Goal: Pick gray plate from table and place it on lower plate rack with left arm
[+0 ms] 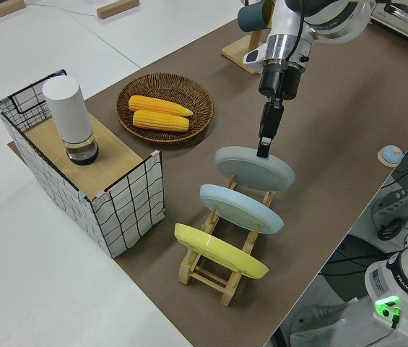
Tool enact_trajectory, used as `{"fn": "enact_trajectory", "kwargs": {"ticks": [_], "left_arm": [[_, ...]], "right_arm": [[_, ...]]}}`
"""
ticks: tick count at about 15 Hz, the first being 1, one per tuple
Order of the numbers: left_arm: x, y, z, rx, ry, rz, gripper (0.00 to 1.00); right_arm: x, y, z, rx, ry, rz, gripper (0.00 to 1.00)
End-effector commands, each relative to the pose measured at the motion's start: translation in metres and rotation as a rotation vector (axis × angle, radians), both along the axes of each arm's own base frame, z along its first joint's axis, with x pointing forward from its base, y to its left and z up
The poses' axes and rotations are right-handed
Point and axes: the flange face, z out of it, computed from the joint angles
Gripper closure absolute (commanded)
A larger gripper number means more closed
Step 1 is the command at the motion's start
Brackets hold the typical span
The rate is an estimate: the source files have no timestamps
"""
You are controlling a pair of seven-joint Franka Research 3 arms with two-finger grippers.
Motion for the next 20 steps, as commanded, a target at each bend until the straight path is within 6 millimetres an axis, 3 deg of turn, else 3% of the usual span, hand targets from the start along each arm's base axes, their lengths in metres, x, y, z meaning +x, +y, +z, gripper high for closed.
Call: {"fn": "enact_trajectory", "kwargs": {"ticks": [1,8,14,15,16,17,18,20], "left_arm": [[-0.004,-0.007,-0.012,0.046,-0.022,-0.003,1.00],[-0.009,-0.012,-0.013,0.060,-0.042,-0.019,1.00],[-0.014,-0.014,-0.027,0.074,-0.060,-0.013,1.00],[-0.015,-0.014,-0.027,0.073,-0.058,-0.013,0.94],[-0.015,-0.013,-0.028,0.072,-0.053,-0.015,0.53],[-0.015,-0.014,-0.027,0.069,-0.050,-0.020,0.24],[-0.015,-0.014,-0.027,0.069,-0.049,-0.021,0.04],[-0.015,-0.014,-0.027,0.070,-0.045,-0.019,0.00]], "right_arm": [[-0.002,-0.002,0.004,-0.008,0.000,-0.014,0.017],[-0.002,-0.003,0.004,-0.007,0.000,-0.016,0.017],[-0.002,-0.002,0.004,-0.007,0.000,-0.014,0.017],[-0.002,-0.003,0.004,-0.007,0.000,-0.016,0.017],[-0.002,-0.002,0.003,-0.007,0.002,-0.014,0.017],[-0.002,-0.002,0.003,-0.007,0.002,-0.014,0.017],[-0.002,-0.002,0.004,-0.007,0.000,-0.014,0.017],[-0.002,-0.002,0.003,-0.007,0.002,-0.014,0.017]]}}
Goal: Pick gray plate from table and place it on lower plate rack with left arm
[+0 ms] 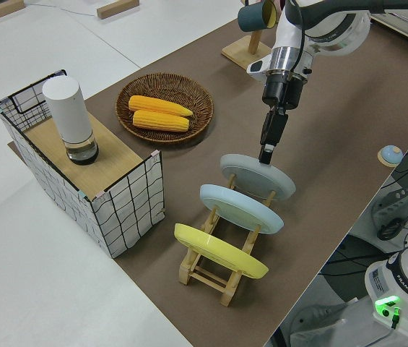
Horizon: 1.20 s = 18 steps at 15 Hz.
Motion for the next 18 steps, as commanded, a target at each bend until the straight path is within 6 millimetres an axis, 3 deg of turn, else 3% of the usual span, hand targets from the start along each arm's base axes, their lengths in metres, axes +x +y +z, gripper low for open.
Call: {"fn": "enact_trajectory", "kwargs": {"ticks": [1,7,13,18], "left_arm": [[-0.007,0.000,0.002,0.017,-0.013,-0.024,0.00],[0.000,-0.002,0.022,-0.028,0.007,-0.060,0.00],[0.034,-0.015,0.095,-0.316,-0.017,-0.129,0.00],[0.047,-0.030,0.127,-0.500,-0.093,-0.144,0.00]], "right_arm": [[-0.002,-0.002,0.004,-0.007,0.000,-0.014,0.017],[-0.002,-0.002,0.003,-0.008,0.002,-0.015,0.017],[-0.002,-0.002,0.003,-0.007,0.002,-0.014,0.017],[-0.002,-0.002,0.004,-0.007,0.000,-0.014,0.017]]}}
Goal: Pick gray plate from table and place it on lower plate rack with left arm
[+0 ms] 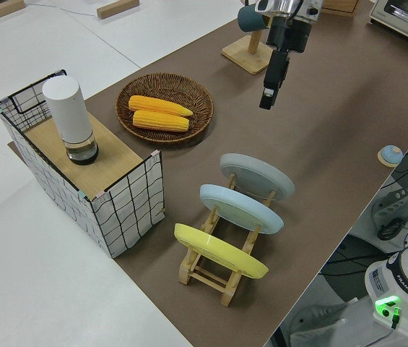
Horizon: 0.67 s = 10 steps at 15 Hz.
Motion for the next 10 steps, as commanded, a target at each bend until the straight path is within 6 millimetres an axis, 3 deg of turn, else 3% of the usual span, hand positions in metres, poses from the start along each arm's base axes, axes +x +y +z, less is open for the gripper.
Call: {"fn": "enact_trajectory", "kwargs": {"ticks": [1,5,10], "left_arm": [[0.011,-0.010,0.020,-0.155,-0.045,0.005,0.00],[0.023,-0.017,0.038,-0.359,-0.049,-0.041,0.00],[0.045,-0.008,0.059,-0.588,-0.129,-0.174,0.00]], "right_arm": [[-0.002,-0.002,0.004,-0.007,0.000,-0.014,0.017],[-0.002,-0.002,0.003,-0.007,0.002,-0.014,0.017],[-0.002,-0.002,0.004,-0.007,0.000,-0.014,0.017]]}}
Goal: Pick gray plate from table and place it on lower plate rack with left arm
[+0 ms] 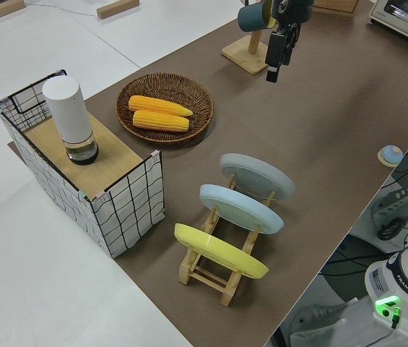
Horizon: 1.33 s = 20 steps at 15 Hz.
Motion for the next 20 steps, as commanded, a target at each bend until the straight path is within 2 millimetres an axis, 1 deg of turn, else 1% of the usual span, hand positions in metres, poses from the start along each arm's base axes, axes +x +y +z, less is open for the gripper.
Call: {"fn": "enact_trajectory", "kwargs": {"ticks": [1,3,5,10,11,14,20], "left_arm": [[0.022,0.008,0.016,-0.108,-0.105,-0.068,0.00],[0.035,0.002,0.026,-0.121,-0.230,-0.067,0.00],[0.042,-0.005,0.026,-0.114,-0.294,-0.077,0.00],[0.041,-0.010,0.019,-0.111,-0.286,-0.099,0.00],[0.040,-0.016,0.012,-0.111,-0.272,-0.109,0.00],[0.036,-0.018,0.004,-0.108,-0.252,-0.110,0.00],[0.034,-0.019,0.002,-0.108,-0.238,-0.106,0.00]], "right_arm": [[-0.002,-0.003,0.004,-0.008,0.000,-0.016,0.017],[-0.002,-0.002,0.003,-0.007,0.002,-0.014,0.017],[-0.002,-0.002,0.004,-0.007,0.000,-0.014,0.017],[-0.002,-0.002,0.004,-0.007,0.000,-0.014,0.017],[-0.002,-0.002,0.004,-0.007,0.000,-0.014,0.017],[-0.002,-0.002,0.004,-0.007,0.000,-0.014,0.017],[-0.002,-0.003,0.003,-0.007,0.002,-0.016,0.017]]}}
